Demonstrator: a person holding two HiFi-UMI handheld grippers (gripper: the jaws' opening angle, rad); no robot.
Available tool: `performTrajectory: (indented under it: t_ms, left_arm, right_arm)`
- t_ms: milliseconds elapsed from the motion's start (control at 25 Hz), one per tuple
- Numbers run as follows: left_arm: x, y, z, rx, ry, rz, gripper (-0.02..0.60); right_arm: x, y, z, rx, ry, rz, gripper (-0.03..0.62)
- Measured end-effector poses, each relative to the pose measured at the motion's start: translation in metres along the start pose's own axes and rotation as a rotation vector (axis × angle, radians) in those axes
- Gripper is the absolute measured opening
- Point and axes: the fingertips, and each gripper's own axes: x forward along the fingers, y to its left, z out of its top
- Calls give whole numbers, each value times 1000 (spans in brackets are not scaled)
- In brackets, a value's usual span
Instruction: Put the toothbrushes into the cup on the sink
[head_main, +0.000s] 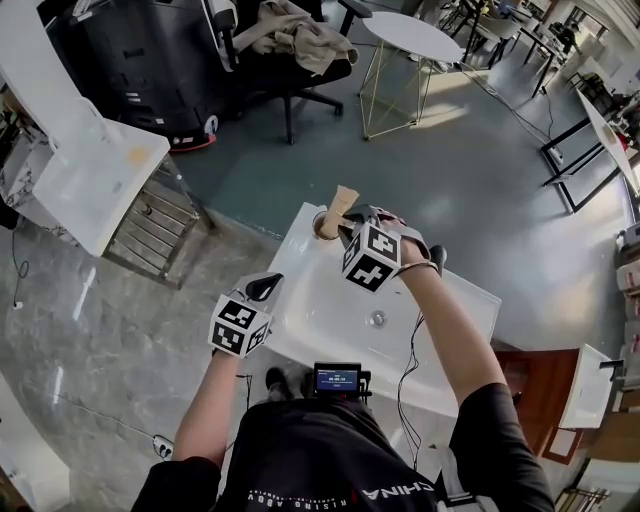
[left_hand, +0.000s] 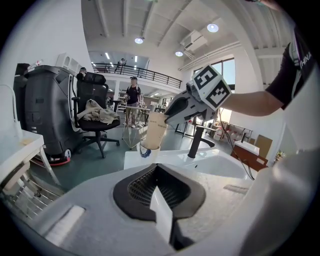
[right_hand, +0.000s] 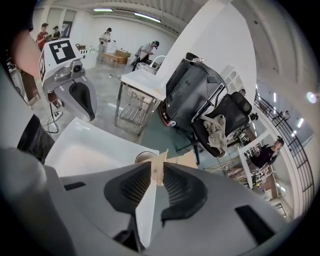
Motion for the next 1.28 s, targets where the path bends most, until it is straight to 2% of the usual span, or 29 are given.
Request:
performTrajectory:
  t_ms: [320,440,600,680,800,1040,1280]
  left_arm:
    - [-5,-4,-1,1,0,-16,-3]
    - [-6,-7,1,6,-7,-28,-3]
    - [-10,-13,2,11,-18,-45,-3]
    - [-12,-15,1,10,-22,-52,-3]
    - [-16,-20,-2,8,-27,-67,-3]
    - [-24,-29,-17,12,-29,-102,-3]
    - [-35,-44,-34,39,-44,-140,-3]
  right_arm:
    - [-13,14,10,103,-64,59,129]
    - [-26,15,14,214,-116,89,137]
    - [-52,17,20,425,-232,116,135]
    - [-67,19,21,513,-292,105,117]
    - [-81,27,12,625,-341,58,16]
    - [-94,71,-16,821,-380,13,8]
    - [-104,114,-36,982,-393,-77,8]
